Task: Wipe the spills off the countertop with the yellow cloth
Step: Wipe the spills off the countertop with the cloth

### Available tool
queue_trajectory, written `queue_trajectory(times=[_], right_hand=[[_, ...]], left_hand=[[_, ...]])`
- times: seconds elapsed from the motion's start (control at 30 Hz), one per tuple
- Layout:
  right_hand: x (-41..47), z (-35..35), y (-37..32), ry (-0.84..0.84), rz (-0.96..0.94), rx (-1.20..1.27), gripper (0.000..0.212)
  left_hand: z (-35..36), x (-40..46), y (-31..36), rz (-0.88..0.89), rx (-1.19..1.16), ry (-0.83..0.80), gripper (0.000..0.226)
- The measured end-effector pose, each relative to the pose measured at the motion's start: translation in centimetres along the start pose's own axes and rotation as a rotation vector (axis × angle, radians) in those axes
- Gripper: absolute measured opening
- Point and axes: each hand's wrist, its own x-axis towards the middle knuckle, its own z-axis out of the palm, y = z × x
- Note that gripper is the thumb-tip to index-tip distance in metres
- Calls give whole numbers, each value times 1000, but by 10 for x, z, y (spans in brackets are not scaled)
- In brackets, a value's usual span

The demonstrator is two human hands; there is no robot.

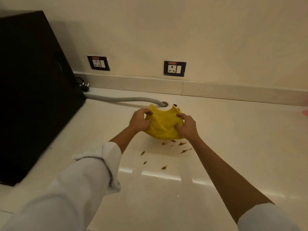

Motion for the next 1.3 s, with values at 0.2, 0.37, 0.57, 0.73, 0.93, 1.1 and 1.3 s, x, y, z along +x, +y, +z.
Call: queue_trajectory(times=[0.2,0.37,0.57,0.73,0.93,1.1,1.3], right_hand=[[-15,28,19,51,175,-368,58],[-3,49,3,93,-96,-356,46],[22,87,-3,-113,-157,-531,61],[29,108,19,-197,-91,-695,83],[33,126,11,-143,-74,-733,91],[28,144,-1,-139,-89,-718,93],[2,161,-15,-154,-112,-691,89]], left_hand=[[14,-3,-52,-8,343,-47,39],[-12,4,-90,108,537,-42,46],[-32,0,-152,198,645,-183,60],[-37,-2,-186,198,574,-154,76],[-40,-3,-196,174,502,-56,83],[-38,-7,-191,204,464,-58,82],[-42,-11,-173,289,408,-26,74]])
